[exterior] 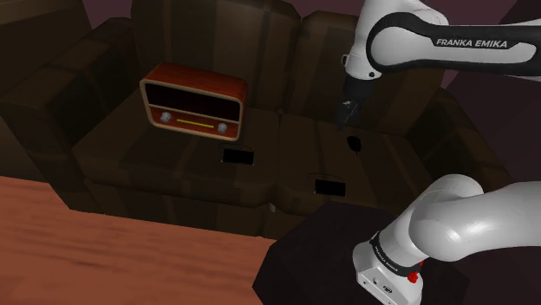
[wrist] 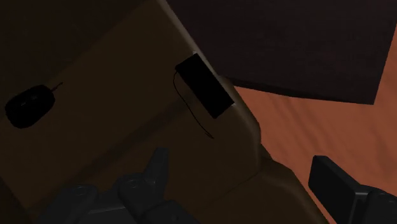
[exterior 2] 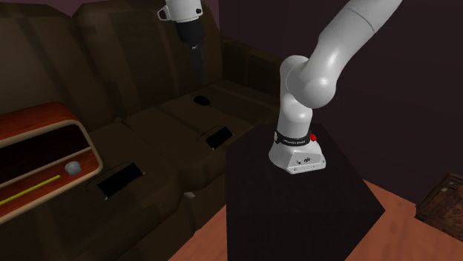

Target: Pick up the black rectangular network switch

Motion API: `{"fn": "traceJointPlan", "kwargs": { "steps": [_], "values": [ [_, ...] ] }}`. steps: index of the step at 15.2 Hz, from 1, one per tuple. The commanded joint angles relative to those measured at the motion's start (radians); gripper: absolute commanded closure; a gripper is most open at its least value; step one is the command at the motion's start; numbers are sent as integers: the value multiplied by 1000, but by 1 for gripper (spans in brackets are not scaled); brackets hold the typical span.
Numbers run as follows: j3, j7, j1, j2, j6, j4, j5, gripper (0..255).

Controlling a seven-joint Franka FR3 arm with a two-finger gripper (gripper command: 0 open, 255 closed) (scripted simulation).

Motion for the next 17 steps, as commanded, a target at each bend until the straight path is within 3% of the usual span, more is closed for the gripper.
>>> {"fn": "traceJointPlan", "kwargs": {
  "steps": [1, 17],
  "values": [
    [-28, -75, 7, 38, 45, -34, -22, 0],
    [-157, -557, 46, 573, 461, -113, -171, 0]
  ]
}}
